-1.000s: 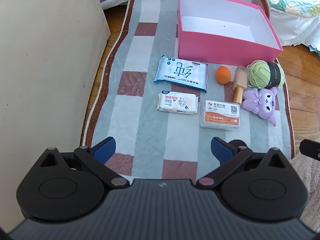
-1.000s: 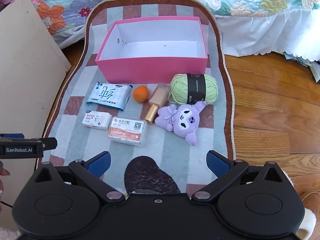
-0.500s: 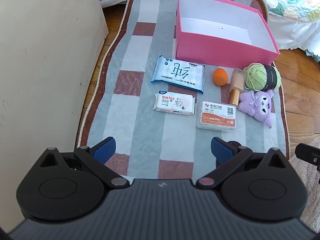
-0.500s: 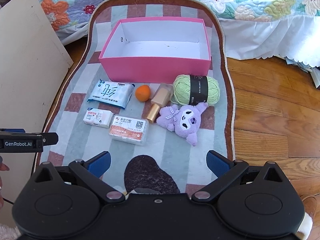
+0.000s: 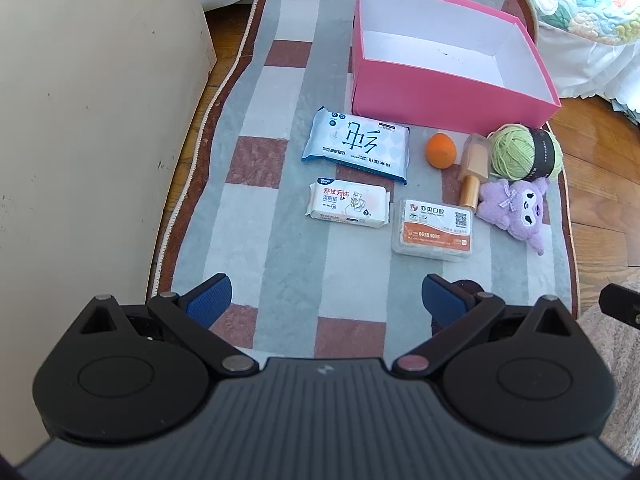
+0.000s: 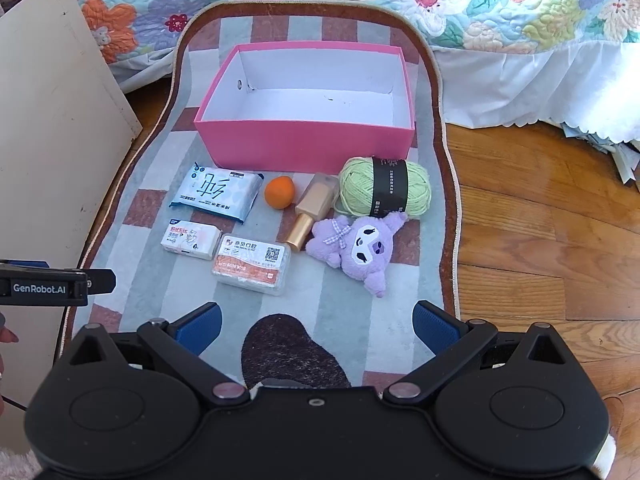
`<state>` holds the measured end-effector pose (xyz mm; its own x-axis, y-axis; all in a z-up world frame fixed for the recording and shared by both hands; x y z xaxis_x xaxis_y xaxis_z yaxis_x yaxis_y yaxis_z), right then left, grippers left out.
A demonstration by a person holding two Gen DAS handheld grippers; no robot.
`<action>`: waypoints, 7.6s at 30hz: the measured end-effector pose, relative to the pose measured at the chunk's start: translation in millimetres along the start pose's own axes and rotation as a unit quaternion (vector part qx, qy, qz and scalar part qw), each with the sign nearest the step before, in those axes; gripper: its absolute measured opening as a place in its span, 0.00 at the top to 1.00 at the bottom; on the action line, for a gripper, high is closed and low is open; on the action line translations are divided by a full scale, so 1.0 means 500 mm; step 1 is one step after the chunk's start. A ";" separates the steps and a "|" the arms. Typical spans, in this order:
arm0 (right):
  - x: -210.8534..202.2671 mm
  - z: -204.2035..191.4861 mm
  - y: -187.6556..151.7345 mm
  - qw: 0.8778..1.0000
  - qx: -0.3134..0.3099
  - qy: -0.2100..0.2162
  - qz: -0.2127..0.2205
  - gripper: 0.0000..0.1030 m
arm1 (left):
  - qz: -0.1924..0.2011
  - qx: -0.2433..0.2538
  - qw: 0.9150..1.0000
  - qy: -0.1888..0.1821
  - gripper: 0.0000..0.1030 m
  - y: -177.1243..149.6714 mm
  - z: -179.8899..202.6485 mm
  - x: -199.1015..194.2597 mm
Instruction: Organize objects
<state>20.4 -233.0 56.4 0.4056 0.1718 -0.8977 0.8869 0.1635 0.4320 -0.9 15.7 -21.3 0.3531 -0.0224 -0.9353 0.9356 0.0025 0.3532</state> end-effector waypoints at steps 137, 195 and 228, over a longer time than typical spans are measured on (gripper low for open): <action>0.418 0.043 0.528 0.982 -0.168 0.078 0.044 0.38 | 0.066 0.032 0.977 -0.200 0.49 0.614 0.262 0.344; 0.146 0.107 0.412 0.983 -0.095 0.156 0.023 0.48 | 0.040 0.127 0.979 -0.154 0.43 0.465 0.231 0.075; 0.285 0.148 0.099 0.978 -0.148 0.146 -0.035 0.15 | 0.033 0.141 0.962 -0.233 0.34 0.157 0.300 0.213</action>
<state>138.5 -272.3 -56.4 0.2282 0.4125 -0.8819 0.7898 0.4512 0.4155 109.3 -136.4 -89.9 0.3091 -0.4772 -0.8226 0.8495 -0.2504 0.4645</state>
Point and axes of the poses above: each gripper's, at about its wrist camera, not at the fingertips, and x roughly the way its jaws point, z to its right, y to its top, the point moved 1 cm from there along x, roughly the way its jaws point, and after that the axes turned 5 degrees about x, right-handed, at the moved point
